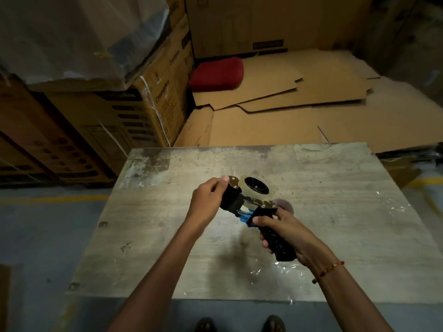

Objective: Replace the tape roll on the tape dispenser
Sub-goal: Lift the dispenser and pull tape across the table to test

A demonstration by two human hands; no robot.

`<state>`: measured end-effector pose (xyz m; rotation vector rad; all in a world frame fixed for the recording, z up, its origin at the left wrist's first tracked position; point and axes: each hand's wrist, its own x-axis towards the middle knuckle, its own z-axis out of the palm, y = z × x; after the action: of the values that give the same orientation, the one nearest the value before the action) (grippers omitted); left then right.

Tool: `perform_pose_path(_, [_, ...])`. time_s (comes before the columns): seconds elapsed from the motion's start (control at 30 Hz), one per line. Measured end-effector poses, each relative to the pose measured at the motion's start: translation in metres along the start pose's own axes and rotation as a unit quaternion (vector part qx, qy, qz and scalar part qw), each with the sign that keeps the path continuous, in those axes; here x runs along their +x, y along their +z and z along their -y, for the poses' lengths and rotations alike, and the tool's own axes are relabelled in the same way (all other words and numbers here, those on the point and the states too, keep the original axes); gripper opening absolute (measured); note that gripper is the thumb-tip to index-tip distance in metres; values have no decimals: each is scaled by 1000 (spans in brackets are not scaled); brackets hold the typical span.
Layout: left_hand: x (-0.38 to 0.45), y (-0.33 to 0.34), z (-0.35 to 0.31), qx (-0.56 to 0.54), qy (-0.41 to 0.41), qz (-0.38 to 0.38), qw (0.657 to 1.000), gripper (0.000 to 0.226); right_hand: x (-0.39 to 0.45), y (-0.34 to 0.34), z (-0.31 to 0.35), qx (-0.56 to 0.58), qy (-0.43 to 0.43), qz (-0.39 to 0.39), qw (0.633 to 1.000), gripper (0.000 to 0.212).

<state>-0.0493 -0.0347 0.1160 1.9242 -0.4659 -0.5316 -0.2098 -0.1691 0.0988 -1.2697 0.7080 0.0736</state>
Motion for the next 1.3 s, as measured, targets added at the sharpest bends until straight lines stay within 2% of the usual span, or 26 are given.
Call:
perform_pose_path(0.23, [21,-35,-2,-61,-53,66,995,56,-11,30,3,-28,-61,-77,995,40])
perform_pose_path(0.37, [27,-45,3,-80,-66,113,988,40,-17,44,11,-28,-91,-92,991,38])
perform_pose_path(0.5, [33,-44,19,-85,-65,153,982,44,-30,59,11,-38,-77,-106,991,42])
perform_pose_path(0.6, [32,-36,36,-94,-74,188,975,48,-41,62,2,-94,-85,-150,980,45])
perform_pose_path(0.73, [22,-19,57,-161,-147,232,948,62,-52,52,-6,-184,-85,-215,955,65])
perform_pose_path(0.8, [19,-11,63,-194,-168,246,935,60,-57,47,-4,-283,-93,-243,923,81])
perform_pose_path(0.9, [13,6,60,-195,-134,290,927,58,-58,40,-5,-477,-95,-303,820,104])
perform_pose_path(0.97, [7,18,58,-204,-122,299,924,56,-57,37,-10,-530,-94,-331,775,113])
perform_pose_path(1.03, [1,27,62,-216,-114,287,926,53,-57,35,-15,-519,-74,-336,783,113])
perform_pose_path(1.17, [-5,36,70,-217,-82,280,931,48,-57,33,-23,-475,-5,-312,823,86])
perform_pose_path(1.3, [-8,39,73,-213,-96,277,932,45,-61,23,-35,-449,5,-283,847,77])
